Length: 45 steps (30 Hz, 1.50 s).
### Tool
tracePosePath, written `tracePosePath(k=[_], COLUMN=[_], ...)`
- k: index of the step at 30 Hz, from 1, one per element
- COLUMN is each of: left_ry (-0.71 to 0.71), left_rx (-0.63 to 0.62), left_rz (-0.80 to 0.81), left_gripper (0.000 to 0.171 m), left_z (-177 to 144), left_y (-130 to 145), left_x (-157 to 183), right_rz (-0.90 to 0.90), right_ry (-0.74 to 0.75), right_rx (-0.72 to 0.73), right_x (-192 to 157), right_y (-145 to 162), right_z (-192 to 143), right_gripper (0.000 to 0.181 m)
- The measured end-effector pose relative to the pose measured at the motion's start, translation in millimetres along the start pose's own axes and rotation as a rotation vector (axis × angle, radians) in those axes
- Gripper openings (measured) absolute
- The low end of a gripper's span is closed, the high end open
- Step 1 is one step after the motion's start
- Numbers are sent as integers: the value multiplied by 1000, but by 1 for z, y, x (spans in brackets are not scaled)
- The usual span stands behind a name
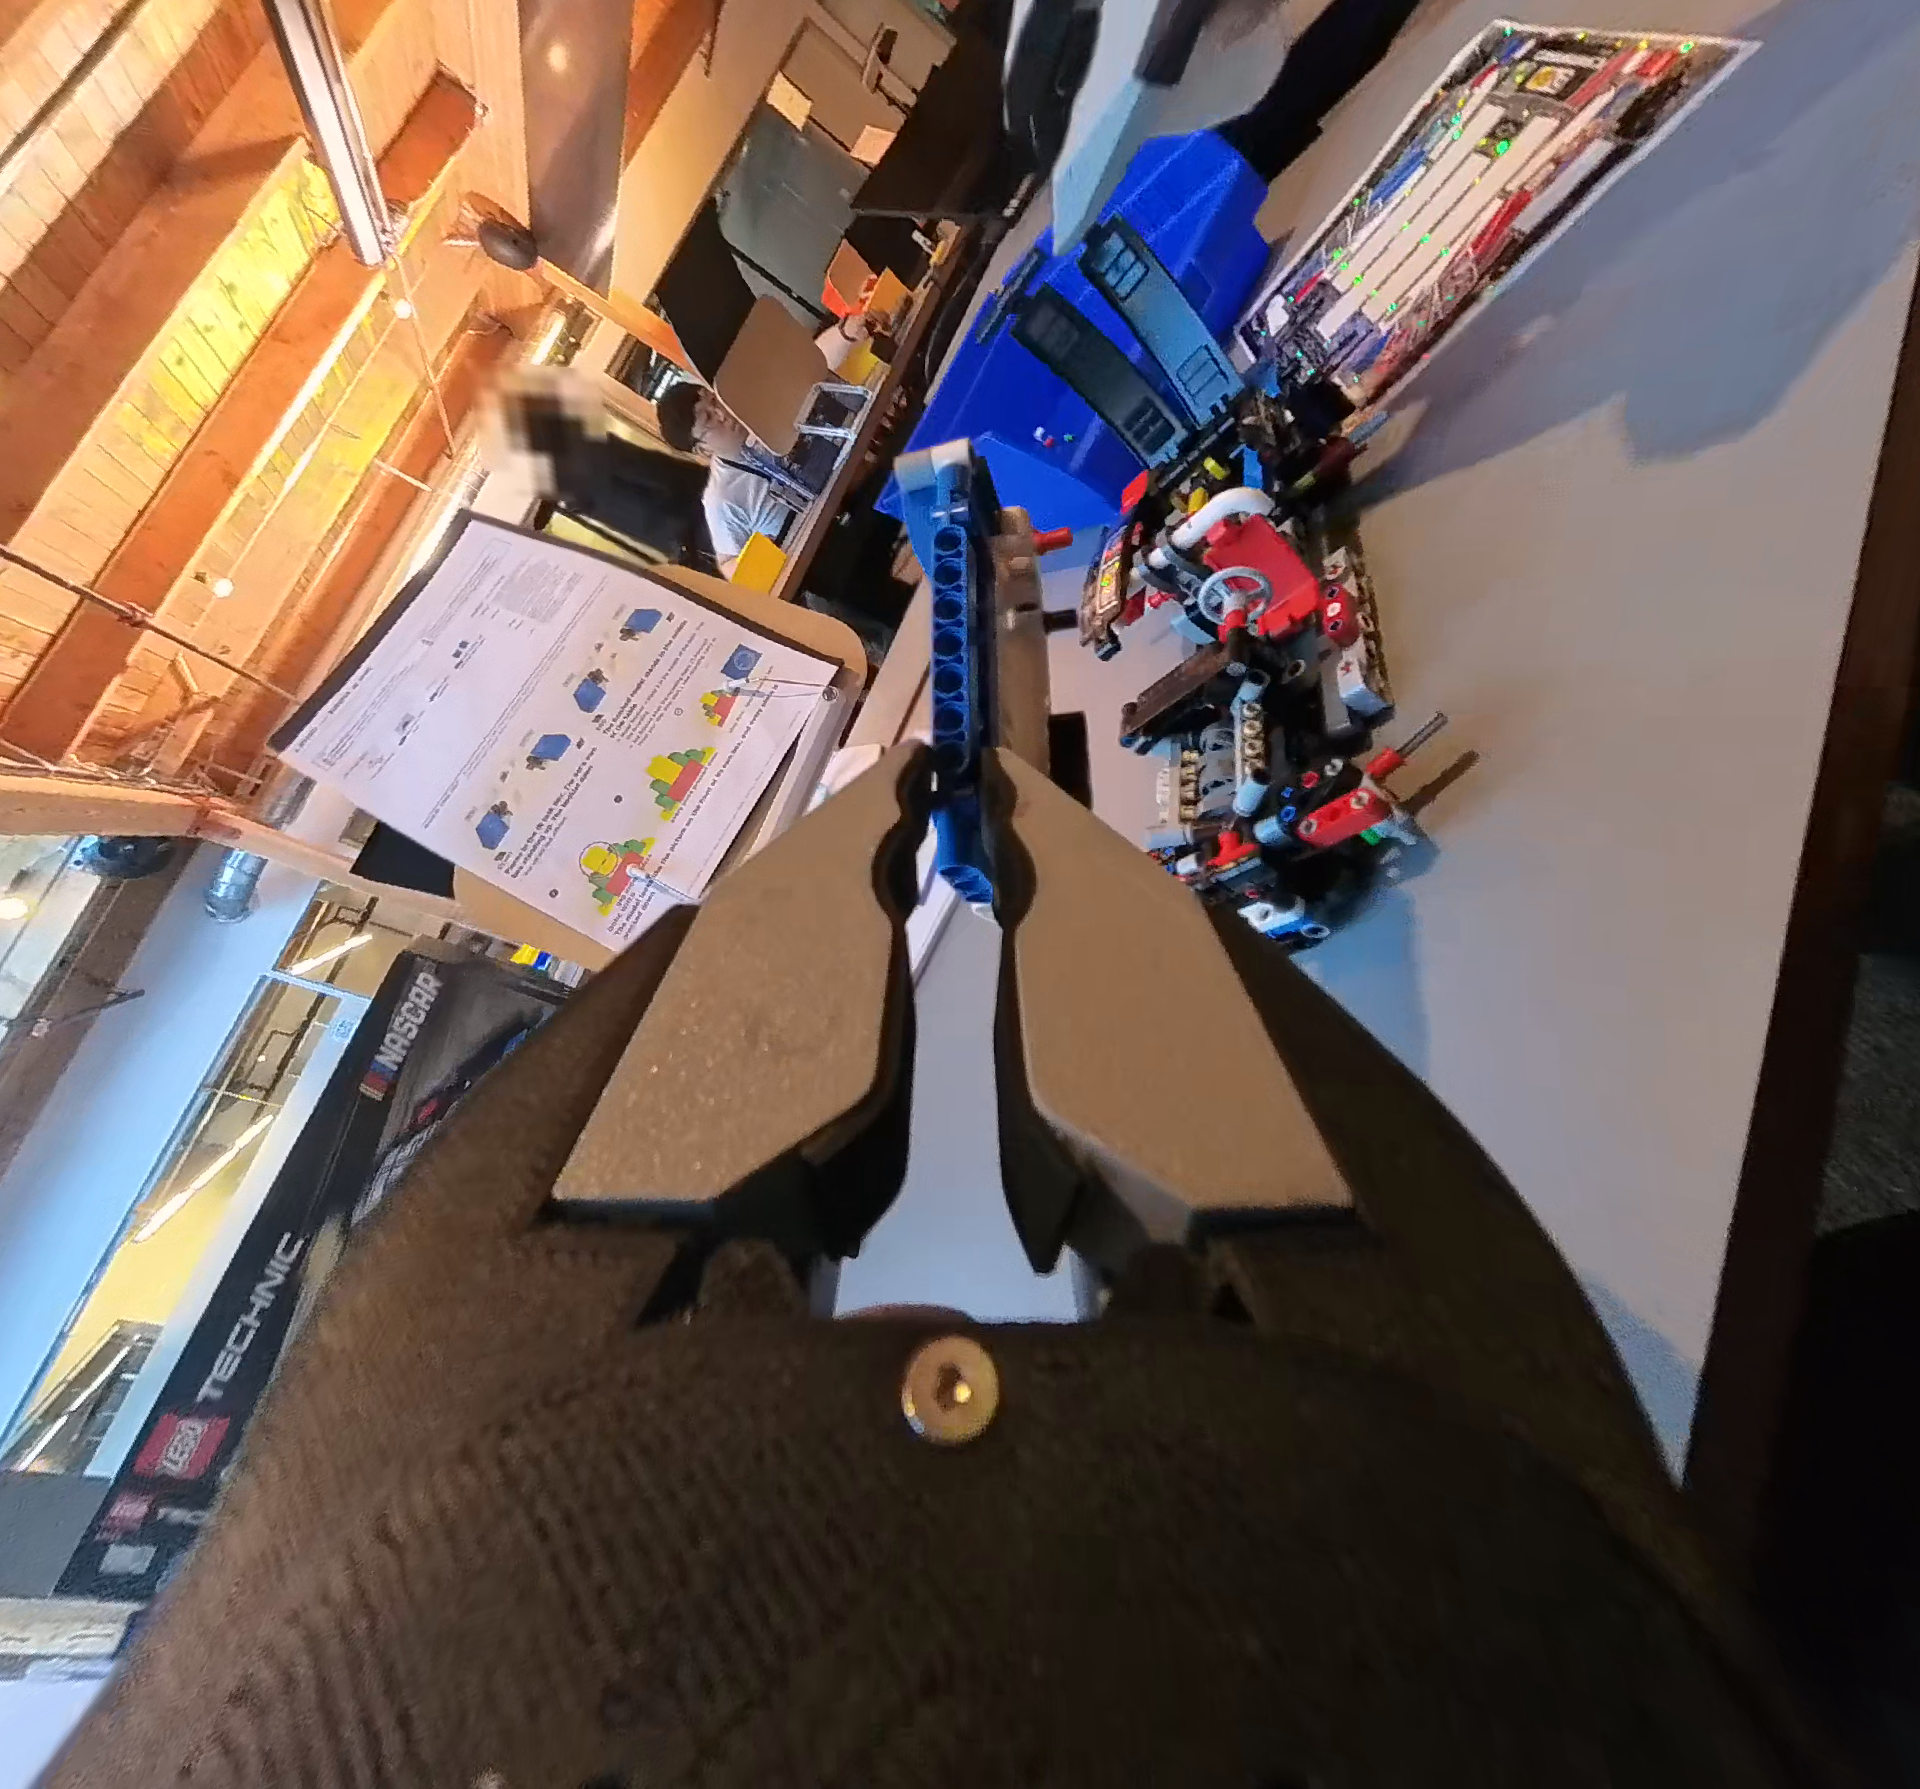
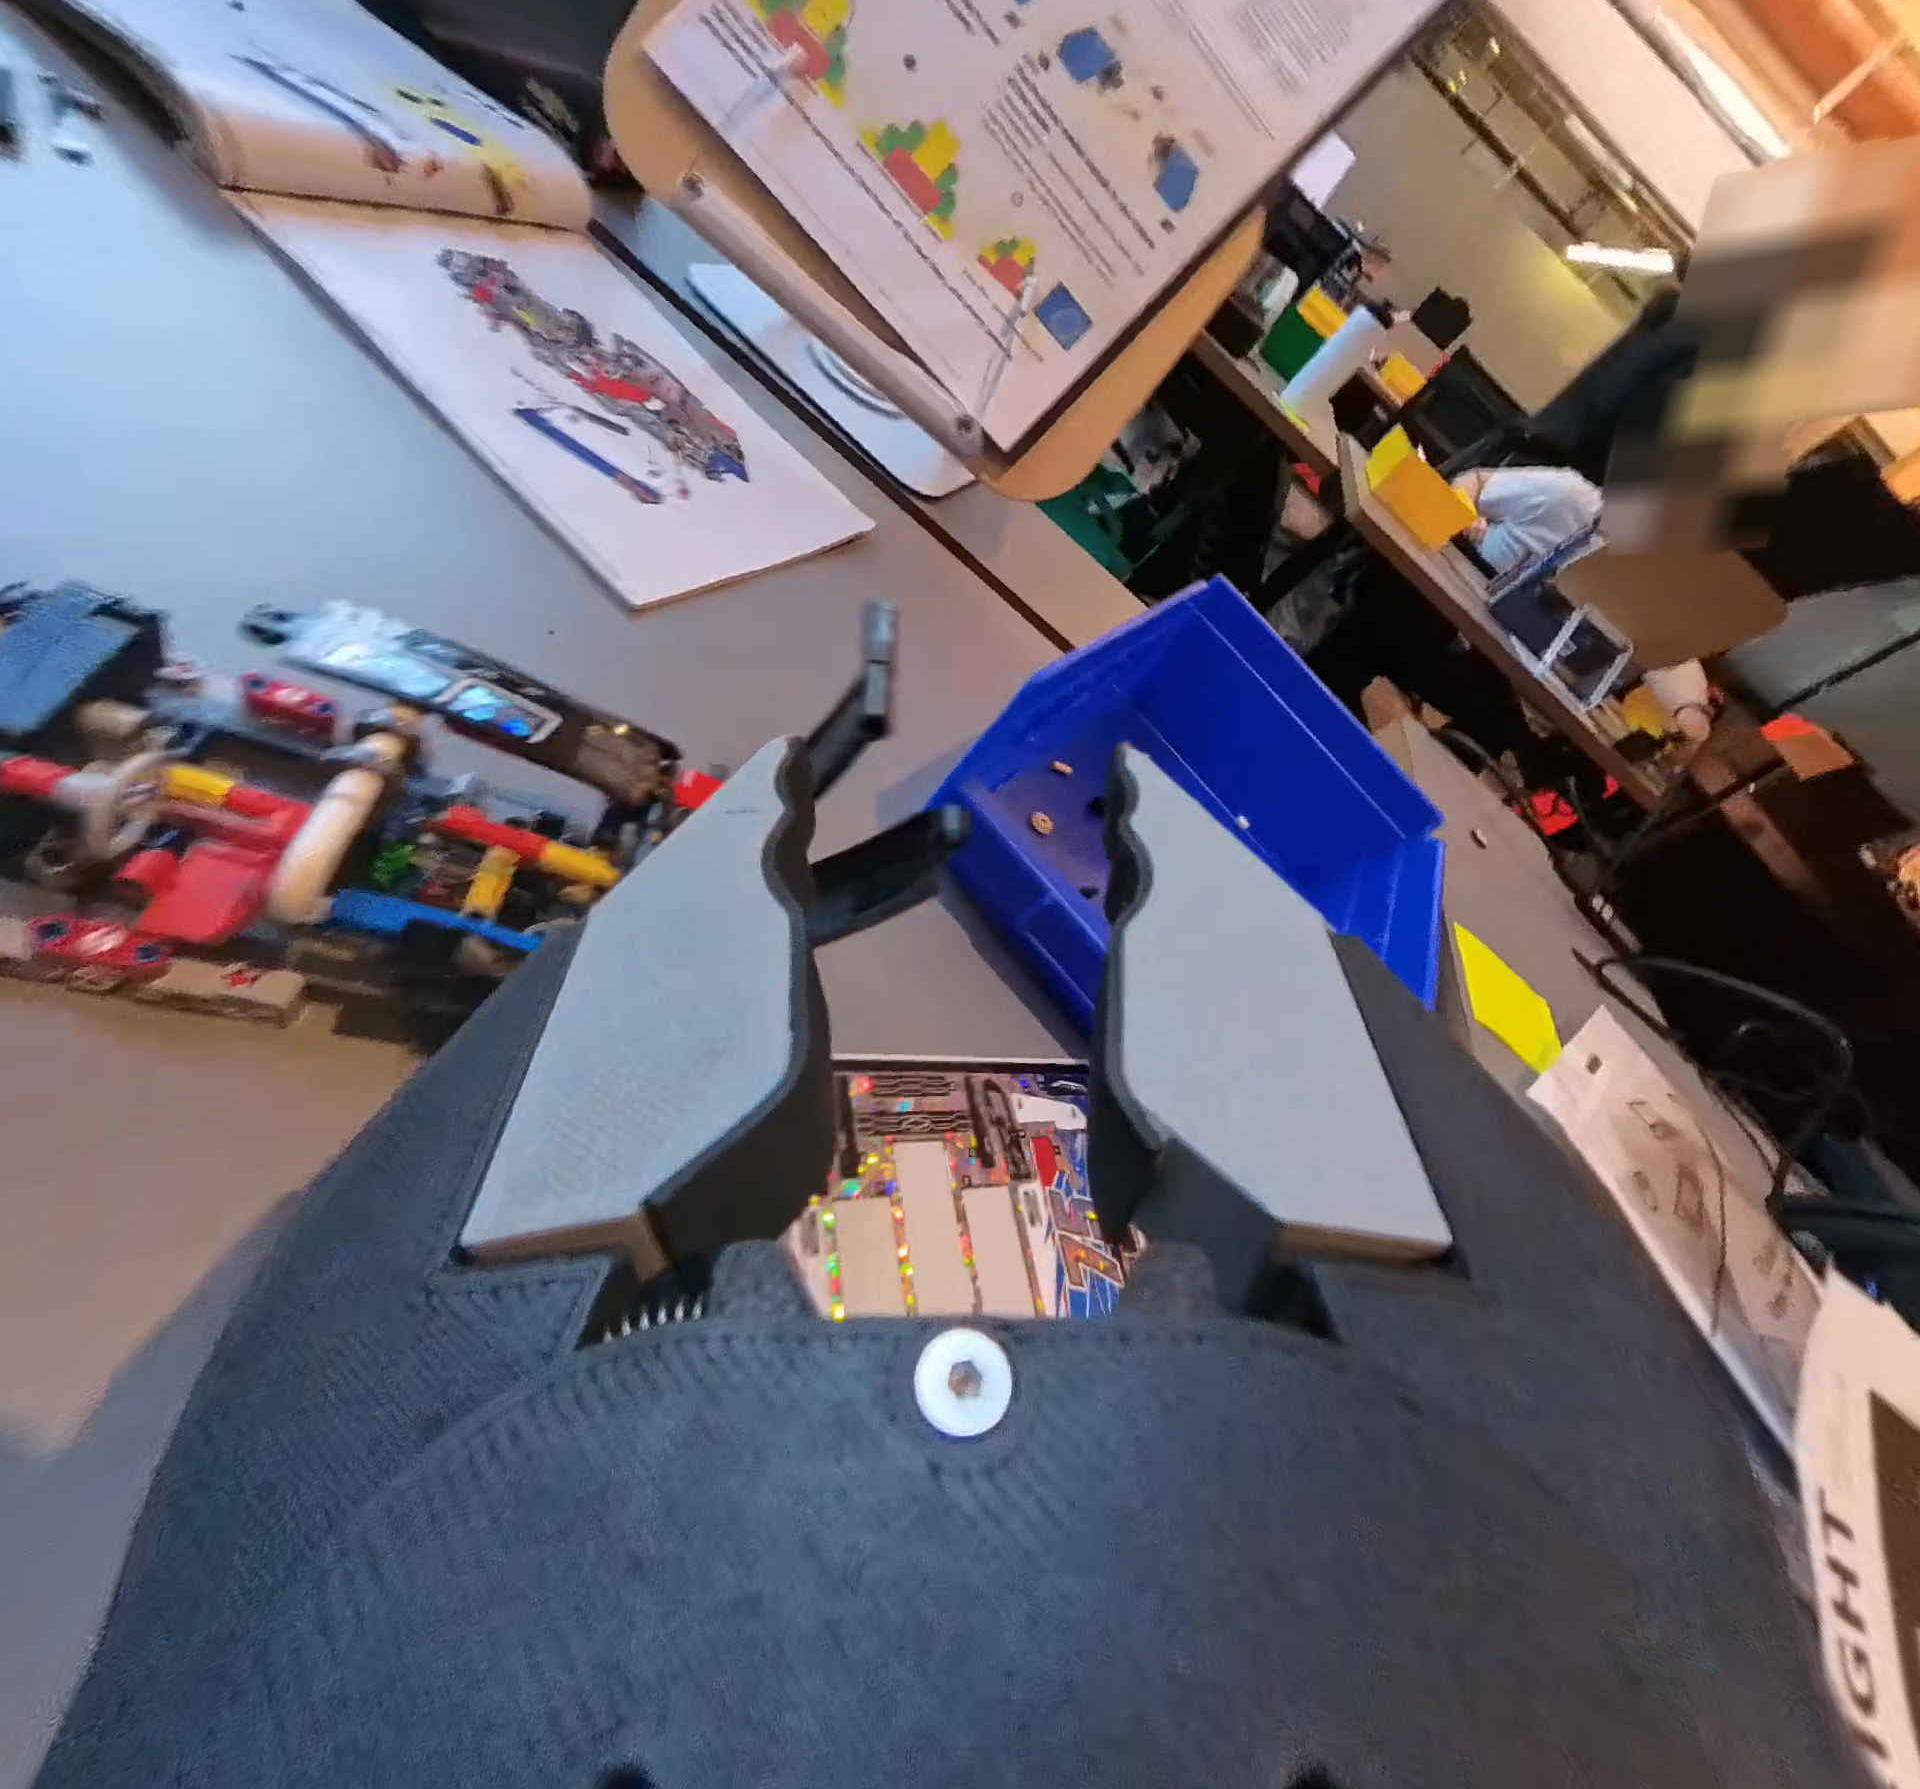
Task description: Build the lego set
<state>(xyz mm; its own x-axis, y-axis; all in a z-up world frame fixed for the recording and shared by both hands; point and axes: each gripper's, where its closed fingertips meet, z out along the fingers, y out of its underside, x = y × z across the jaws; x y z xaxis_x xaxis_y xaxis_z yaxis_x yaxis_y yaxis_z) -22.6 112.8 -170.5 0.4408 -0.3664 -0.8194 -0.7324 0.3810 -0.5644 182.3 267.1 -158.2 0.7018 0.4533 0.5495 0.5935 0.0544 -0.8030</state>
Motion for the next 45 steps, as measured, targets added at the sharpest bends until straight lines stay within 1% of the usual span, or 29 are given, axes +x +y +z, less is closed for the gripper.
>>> tracePosePath(k=[3,5,6,7,8,9,11,12,14,16,19,22,24,25,26,29,30,32,33,35,39,41,43,45], left_ry=[24,34,35,36,34,30,23,19,11,8,5,15,26,34,41,63,69,81,86,94,98,100,106,111], left_rx=[-21,-35,-36,-34,-30,-24,-15,-14,-12,-15,-22,-25,-31,-35,-38,-40,-37,-36,-38,-41,-43,-43,-45,-52], left_rz=[7,10,14,17,20,24,28,28,25,17,17,18,21,25,30,47,52,61,64,68,69,69,69,72], left_gripper=[6,6,6,6,6,6,6,6,6,6,6,6,6,6,6,6,5,5,6,6,5,5,5,6], left_z=[4,7,8,8,8,7,5,3,0,-2,-6,-9,-9,-7,-4,5,8,13,16,20,25,26,27,28], left_y=[0,0,-2,-4,-8,-11,-15,-16,-15,-14,-13,-12,-10,-10,-10,-14,-16,-21,-23,-26,-32,-35,-36,-35], left_x=[5,7,7,7,6,5,5,5,5,6,8,9,9,10,10,12,14,16,17,19,21,22,24,26], right_rz=[-86,-182,-250,-327,-393,-445,-533,-581,-655,-679,-625,-479,-379,-341,-297,-213,-203,-198,-206,-235,-266,-254,-242,-227], right_ry=[-84,-164,-165,-159,-164,-189,-261,-293,-325,-327,-291,-273,-224,-224,-226,-197,-176,-107,-78,-10,51,54,83,99], right_rx=[33,32,22,2,-34,-79,-161,-187,-188,-168,-144,-111,-86,-85,-92,-88,-69,-5,22,31,30,43,39,42], right_x=[-39,-69,-76,-81,-84,-87,-95,-98,-103,-104,-100,-90,-73,-67,-62,-50,-46,-38,-33,-22,-3,4,16,26], right_y=[-16,-22,-22,-19,-14,-6,10,16,20,16,7,1,-3,-3,-2,-1,-3,-11,-16,-19,-22,-25,-25,-27], right_z=[-15,-11,-3,9,22,33,49,53,58,63,69,67,65,63,62,62,61,57,55,56,55,52,50,48], right_gripper=[53,44,44,50,60,66,71,68,57,57,65,66,65,56,53,52,52,62,63,67,70,70,58,58])
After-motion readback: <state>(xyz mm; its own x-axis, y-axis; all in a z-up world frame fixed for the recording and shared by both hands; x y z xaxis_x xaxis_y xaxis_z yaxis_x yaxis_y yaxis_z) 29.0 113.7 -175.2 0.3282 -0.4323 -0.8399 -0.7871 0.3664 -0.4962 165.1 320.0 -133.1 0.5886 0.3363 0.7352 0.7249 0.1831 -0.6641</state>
